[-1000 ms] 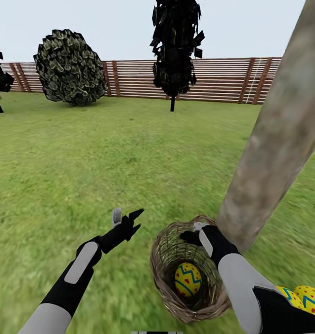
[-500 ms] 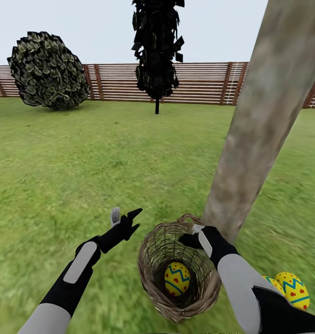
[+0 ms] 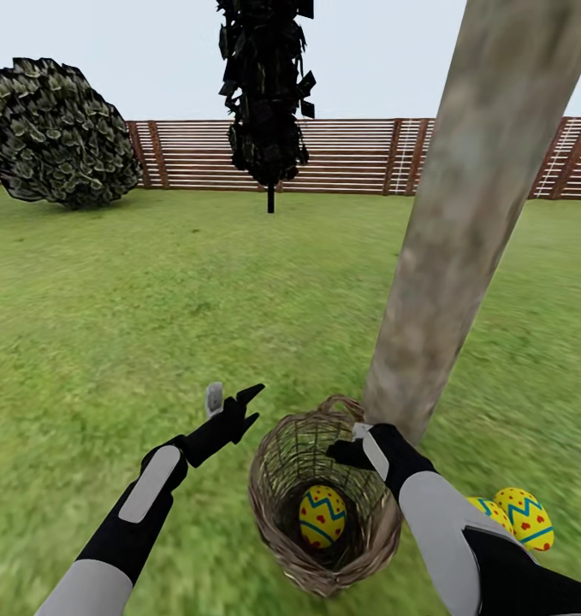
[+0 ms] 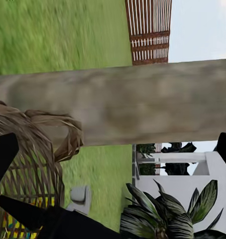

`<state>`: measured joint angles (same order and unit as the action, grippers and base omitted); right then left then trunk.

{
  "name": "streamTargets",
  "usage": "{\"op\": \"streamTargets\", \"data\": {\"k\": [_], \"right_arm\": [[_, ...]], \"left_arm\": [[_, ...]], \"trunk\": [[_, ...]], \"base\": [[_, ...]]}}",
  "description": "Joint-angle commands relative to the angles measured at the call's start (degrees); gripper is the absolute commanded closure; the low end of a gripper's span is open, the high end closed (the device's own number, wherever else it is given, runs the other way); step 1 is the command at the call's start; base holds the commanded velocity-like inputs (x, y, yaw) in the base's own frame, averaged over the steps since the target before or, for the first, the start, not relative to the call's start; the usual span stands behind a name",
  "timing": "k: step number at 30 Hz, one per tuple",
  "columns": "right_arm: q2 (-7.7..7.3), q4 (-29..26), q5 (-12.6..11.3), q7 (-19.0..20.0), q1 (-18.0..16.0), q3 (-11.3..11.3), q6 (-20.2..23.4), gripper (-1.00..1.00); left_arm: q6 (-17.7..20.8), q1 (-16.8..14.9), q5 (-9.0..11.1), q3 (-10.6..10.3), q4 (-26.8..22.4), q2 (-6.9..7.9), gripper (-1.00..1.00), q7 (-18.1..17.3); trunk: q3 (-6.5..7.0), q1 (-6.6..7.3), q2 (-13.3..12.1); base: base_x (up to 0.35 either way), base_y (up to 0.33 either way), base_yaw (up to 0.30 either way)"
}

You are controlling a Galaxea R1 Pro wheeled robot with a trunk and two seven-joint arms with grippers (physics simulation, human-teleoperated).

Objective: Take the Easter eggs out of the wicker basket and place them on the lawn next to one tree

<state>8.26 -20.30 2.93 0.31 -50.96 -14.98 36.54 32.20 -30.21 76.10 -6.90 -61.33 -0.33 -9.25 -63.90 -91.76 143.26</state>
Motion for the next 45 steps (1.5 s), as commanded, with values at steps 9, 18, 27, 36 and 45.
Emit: {"op": "streamTargets", "data": {"k": [9,18,27,36,45], "right_arm": [[0.03,0.68,0.22,0.1,-0.02,-0.4,0.29,-1.0],[0.01,1.96,-4.29,0.05,-0.03,-0.34,0.29,-1.0],[0.08,4.4,-4.66,-0.53,-0.02,-0.43,0.14,-1.0],[0.12,6.23,-6.22,-1.75,-0.18,-0.49,-0.7,-1.0],[0.18,6.33,-5.92,-0.92,-0.19,-0.41,-0.68,-1.0]], "left_arm": [[0.23,-0.03,0.16,0.04,0.07,-0.1,-1.0,-0.06],[0.23,-0.03,0.19,0.04,0.04,-0.02,-1.0,-0.06],[0.23,-0.03,0.27,0.04,0.0,0.22,-1.0,-0.06],[0.14,0.12,0.27,0.42,1.02,0.27,-1.0,0.02],[0.14,0.15,0.37,0.65,2.58,0.06,-1.0,-0.02]], "trunk": [[-0.05,0.01,0.02],[0.26,0.01,0.02],[0.49,0.01,0.02],[0.5,0.01,0.02],[0.5,0.01,0.02]], "base": [[0.016,0.094,-0.007],[0.047,0.177,-0.254],[0.002,0.006,-0.188],[0.0,0.0,-0.007],[0.0,0.128,0.0]]}}
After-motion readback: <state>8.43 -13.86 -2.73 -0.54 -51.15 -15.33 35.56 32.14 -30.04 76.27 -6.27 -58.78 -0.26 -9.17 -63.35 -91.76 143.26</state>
